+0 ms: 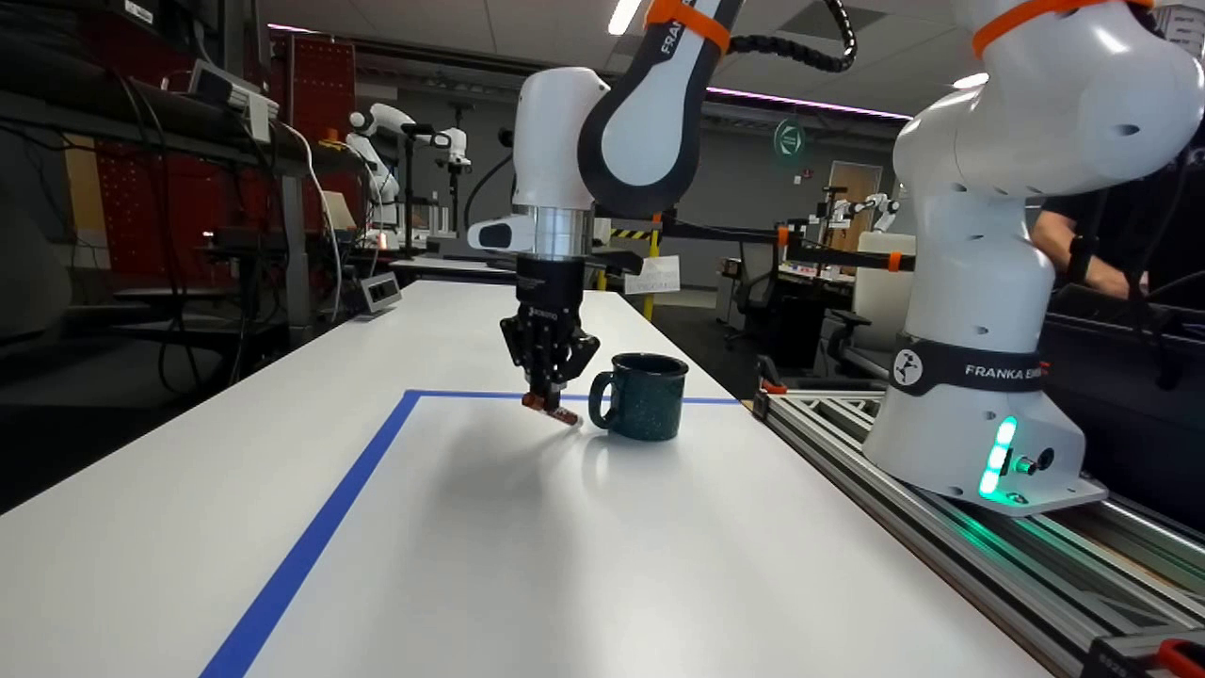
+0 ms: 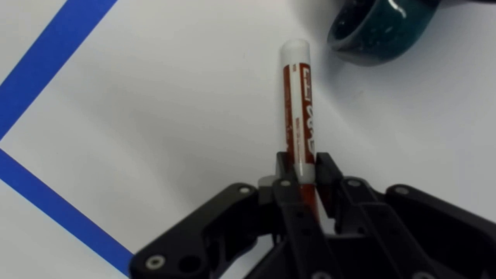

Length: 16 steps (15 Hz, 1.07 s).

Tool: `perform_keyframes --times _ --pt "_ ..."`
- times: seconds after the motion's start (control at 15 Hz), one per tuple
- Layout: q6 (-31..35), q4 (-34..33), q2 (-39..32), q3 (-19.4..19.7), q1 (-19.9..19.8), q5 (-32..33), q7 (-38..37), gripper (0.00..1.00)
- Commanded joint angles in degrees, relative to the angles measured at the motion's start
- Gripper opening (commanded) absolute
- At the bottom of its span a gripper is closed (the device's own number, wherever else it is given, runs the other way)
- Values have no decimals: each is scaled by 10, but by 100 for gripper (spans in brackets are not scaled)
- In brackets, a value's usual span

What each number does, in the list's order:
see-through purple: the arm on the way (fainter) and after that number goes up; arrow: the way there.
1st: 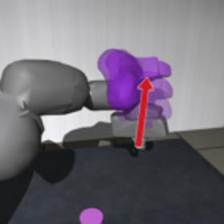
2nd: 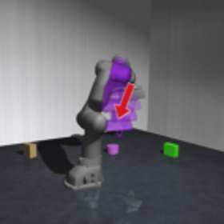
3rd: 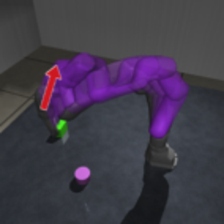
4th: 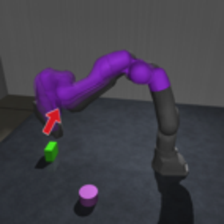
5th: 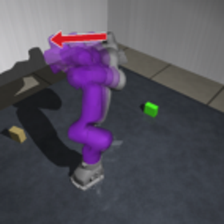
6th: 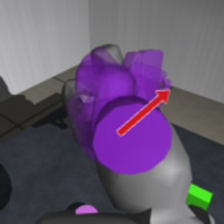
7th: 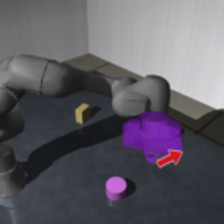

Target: Put the marker onto the table

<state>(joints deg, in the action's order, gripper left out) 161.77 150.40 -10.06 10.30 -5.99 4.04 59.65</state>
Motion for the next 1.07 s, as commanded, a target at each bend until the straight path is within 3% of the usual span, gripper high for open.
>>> perform_keyframes --times 0.0,0.27,0.33,0.4,0.73,0.87,1.0 --pt "38 2 -30 -7 -6 64 -48 5" --pt "46 1 -39 -4 -3 109 -89 5" --pt "46 1 -39 -3 -4 117 -96 44" --pt "43 2 -37 -4 -5 122 -102 45" --pt "24 11 10 -21 -15 110 -116 81" --pt "11 13 45 -8 -8 124 -148 96" --pt "-16 13 84 -2 -9 125 -185 100"
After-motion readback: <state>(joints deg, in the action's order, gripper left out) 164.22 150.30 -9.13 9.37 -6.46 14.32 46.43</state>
